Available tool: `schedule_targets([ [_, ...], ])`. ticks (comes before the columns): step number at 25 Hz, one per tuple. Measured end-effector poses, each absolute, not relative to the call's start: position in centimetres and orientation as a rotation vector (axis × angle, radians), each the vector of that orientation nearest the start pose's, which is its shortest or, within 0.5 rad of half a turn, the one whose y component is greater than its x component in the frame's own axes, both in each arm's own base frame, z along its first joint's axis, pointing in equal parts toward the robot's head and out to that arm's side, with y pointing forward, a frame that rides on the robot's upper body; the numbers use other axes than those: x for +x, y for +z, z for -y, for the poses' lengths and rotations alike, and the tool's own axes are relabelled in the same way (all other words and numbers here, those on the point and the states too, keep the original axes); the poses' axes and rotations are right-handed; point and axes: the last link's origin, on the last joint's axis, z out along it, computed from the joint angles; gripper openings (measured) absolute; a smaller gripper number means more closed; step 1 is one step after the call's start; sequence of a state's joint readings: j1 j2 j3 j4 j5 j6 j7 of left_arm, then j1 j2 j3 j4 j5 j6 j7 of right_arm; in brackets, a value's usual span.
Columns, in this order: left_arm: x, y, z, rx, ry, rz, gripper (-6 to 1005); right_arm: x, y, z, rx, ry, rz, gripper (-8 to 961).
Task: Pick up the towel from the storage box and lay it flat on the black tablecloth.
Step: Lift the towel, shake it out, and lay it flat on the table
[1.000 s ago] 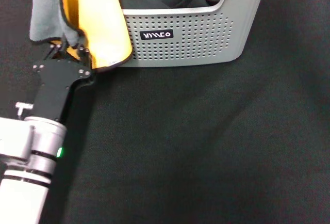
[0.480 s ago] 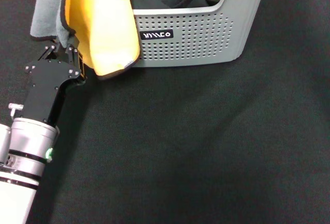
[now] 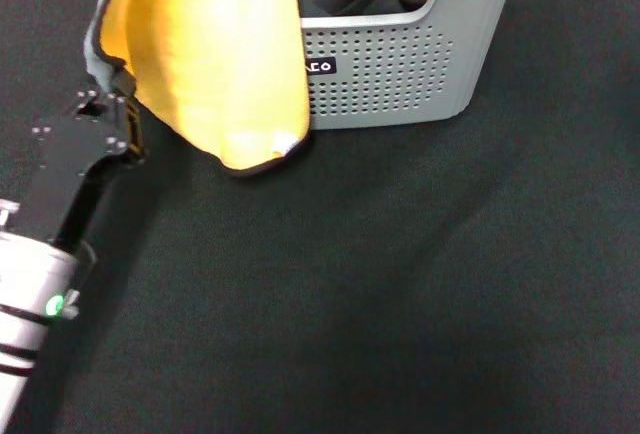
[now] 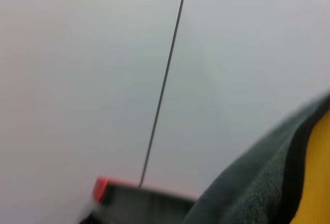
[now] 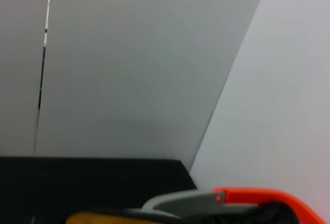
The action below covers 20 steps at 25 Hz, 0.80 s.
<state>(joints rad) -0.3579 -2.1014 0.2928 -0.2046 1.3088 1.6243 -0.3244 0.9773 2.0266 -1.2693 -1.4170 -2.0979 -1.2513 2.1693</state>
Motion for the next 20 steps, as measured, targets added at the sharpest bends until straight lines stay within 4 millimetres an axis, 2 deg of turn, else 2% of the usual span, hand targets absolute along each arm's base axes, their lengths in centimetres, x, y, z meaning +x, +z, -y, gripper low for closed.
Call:
schedule_targets([
  [3,-30.7,-1.8,-24.8,-1.624,-1.174,0.533,36,-2.7,5.5,-39.2,-2.681,0.424,0.115,-1],
  [4,-30.7,-1.1,-24.6,-1.632,-1.216,0.519,21,-2.7,5.5,-39.2,-2.681,0.424,0.115,-1],
  [5,-30.7,-0.4,-24.5,-1.64,-1.257,0.513,22,-0.6,6.7,-37.9,-2.69,0.449,0.077,-1],
  [6,-30.7,0.3,-24.4,-1.652,-1.29,0.505,23,-0.4,6.9,-37.6,-2.692,0.46,0.07,-1],
  [11,-30.2,4.0,-25.0,-1.779,-1.458,0.468,27,3.7,10.4,-35.0,-2.719,0.753,-0.08,0],
  [13,-30.0,4.5,-25.2,-1.807,-1.474,0.46,28,5.1,11.2,-34.3,-2.721,0.825,-0.102,0],
  [14,-28.9,5.8,-26.4,-1.94,-1.522,0.448,29,6.0,11.5,-34.0,-2.721,0.847,-0.109,0],
  [20,-26.2,7.4,-29.7,-2.168,-1.559,0.429,34,9.2,11.6,-33.4,-2.674,0.881,-0.076,0],
])
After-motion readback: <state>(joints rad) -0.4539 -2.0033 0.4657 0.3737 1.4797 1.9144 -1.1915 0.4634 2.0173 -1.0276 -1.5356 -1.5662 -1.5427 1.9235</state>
